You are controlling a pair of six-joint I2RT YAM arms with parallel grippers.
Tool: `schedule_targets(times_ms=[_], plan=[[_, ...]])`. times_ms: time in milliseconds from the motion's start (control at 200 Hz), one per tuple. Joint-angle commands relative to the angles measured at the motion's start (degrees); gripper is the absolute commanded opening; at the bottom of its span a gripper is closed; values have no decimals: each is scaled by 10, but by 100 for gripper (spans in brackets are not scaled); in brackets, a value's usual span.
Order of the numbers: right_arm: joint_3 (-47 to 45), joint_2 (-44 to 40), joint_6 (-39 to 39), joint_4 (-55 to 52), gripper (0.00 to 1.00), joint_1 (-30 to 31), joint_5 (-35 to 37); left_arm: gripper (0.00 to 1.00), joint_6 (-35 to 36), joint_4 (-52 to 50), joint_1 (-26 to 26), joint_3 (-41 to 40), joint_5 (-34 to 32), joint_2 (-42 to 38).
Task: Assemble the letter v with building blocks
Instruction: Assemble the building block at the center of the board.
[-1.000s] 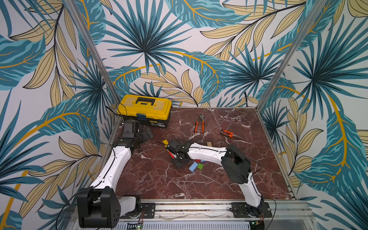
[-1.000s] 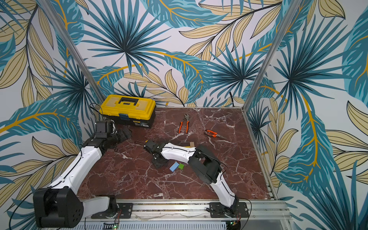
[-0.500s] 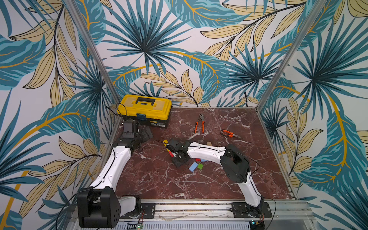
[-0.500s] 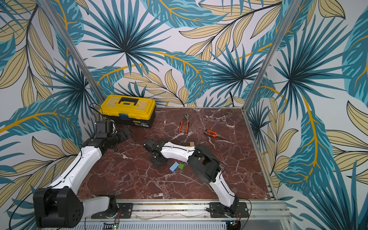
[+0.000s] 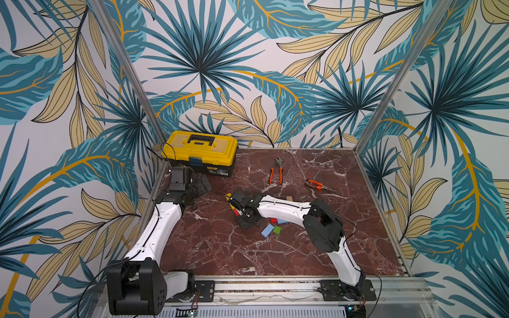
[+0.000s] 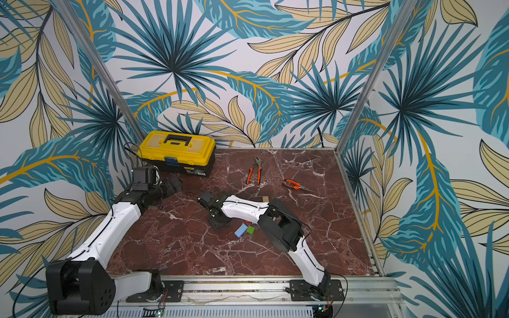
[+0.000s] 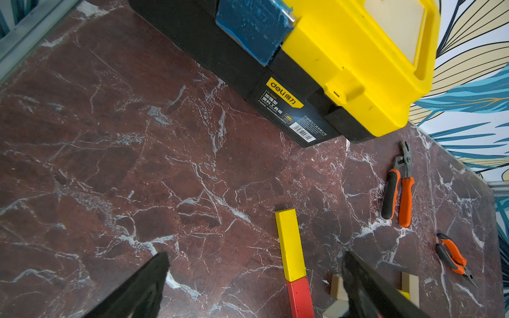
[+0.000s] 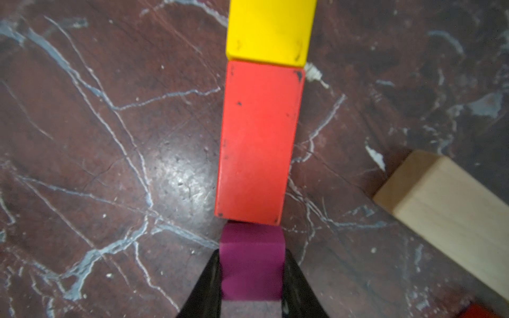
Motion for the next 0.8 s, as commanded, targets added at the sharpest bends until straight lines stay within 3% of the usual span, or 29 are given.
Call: schedule_targets(times_ms=[0,391,796], plan=[[7,25,8,-17,30,-1,-5,100,8,2,6,-9,-3,-7],[20,39,11,-20,31,-2,-6,100,9,1,6,-9,-5,-8],[16,22,11,-14,42,-1,-13,100,9,2,6,-10,-4,-8]])
